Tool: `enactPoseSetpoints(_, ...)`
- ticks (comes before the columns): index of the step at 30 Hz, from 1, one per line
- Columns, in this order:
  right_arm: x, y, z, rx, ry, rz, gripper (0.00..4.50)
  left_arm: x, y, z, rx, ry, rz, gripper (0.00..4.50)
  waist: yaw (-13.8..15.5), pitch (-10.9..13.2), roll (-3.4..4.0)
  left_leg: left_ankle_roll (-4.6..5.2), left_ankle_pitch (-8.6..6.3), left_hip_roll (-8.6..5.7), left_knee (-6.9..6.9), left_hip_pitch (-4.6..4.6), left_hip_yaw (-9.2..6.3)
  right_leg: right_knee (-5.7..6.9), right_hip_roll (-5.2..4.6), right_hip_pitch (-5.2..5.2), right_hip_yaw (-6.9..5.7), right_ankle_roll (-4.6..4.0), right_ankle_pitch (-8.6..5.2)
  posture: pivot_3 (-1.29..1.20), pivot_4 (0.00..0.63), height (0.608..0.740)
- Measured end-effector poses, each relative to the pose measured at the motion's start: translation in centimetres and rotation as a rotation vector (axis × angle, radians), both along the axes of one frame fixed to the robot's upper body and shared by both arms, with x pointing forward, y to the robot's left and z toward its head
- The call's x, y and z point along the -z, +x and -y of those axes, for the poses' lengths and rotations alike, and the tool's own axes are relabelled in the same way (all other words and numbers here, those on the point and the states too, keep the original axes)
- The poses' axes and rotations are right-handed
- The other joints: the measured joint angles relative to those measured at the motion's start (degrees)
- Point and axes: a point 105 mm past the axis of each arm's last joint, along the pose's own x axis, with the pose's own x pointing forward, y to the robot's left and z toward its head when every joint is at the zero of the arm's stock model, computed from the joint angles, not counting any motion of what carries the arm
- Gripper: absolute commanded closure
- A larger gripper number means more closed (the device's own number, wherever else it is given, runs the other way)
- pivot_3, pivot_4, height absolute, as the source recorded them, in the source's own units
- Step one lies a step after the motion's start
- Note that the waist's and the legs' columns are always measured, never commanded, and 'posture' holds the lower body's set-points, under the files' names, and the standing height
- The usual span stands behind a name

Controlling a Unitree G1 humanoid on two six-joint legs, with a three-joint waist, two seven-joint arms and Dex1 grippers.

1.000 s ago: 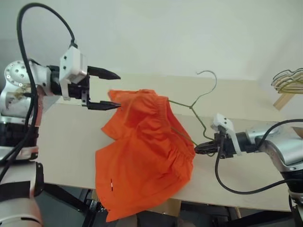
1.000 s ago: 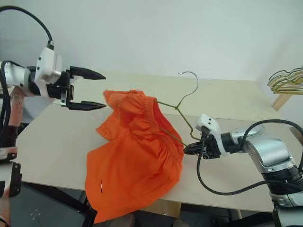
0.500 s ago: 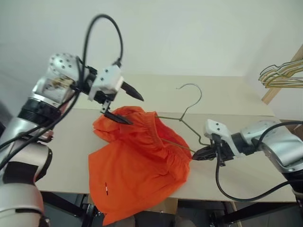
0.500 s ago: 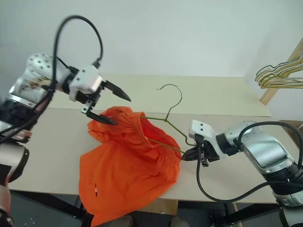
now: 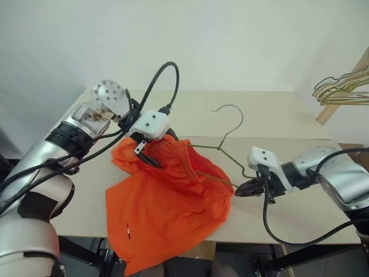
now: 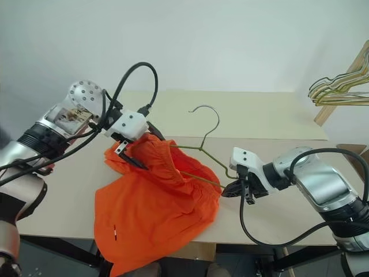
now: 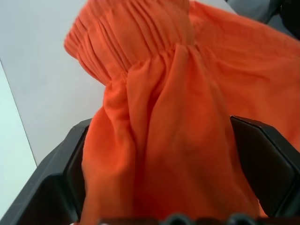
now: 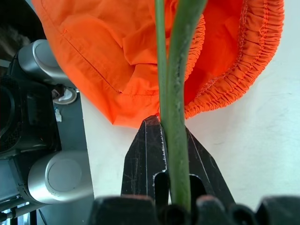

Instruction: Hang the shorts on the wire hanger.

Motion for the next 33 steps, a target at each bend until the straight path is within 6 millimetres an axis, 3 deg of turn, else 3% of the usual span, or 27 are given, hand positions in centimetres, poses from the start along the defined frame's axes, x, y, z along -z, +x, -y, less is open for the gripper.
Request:
enactPoseSetpoints(2,0.0,0.0,0.0,-0.001,0.0,0.0,4.5,0.6,0.1,0.3,0.007,0.011,0.001,0.54,-0.01,0.0,0.0,0.0,0.0,0.0,0.0,-0.02,0.0,-0.01,0.0,-0.01,0.0,0.0,0.0,0.04,0.0,0.74)
enactPoseSetpoints(15,0.1,-0.2,0.2,-0.004,-0.038,0.008,4.5,1.1,0.0,0.5,-0.035,-0.029,-0.042,4.49,-0.17,0.0,0.0,0.0,0.0,0.02,0.06,-0.05,-0.01,0.1,0.0,-0.06,0.01,0.0,0.0,0.05,0.0,0.74)
enactPoseSetpoints(26,0.1,0.3,-0.3,-0.03,-0.107,0.17,4.5,1.9,-0.2,-0.5,-0.1,-0.056,-0.075,4.49,-0.04,0.0,0.0,0.0,0.0,0.01,0.09,-0.05,0.0,0.14,0.0,-0.05,0.01,0.0,0.0,0.07,0.0,0.74)
enactPoseSetpoints(29,0.3,0.3,-0.6,-0.027,-0.104,0.191,3.68,2.1,-0.3,-0.8,-0.124,-0.069,-0.085,4.5,-0.07,0.0,0.0,0.0,0.0,0.01,0.1,-0.05,0.0,0.18,0.0,-0.07,0.02,0.0,0.0,0.06,0.0,0.74)
enactPoseSetpoints(33,-0.9,0.2,-0.3,-0.011,-0.104,0.236,2.36,2.5,-0.5,-1.2,-0.145,-0.074,-0.095,4.5,-0.1,0.0,0.0,0.0,0.0,0.01,0.1,-0.03,-0.01,0.18,0.0,-0.05,0.02,0.0,0.0,0.04,0.0,0.74)
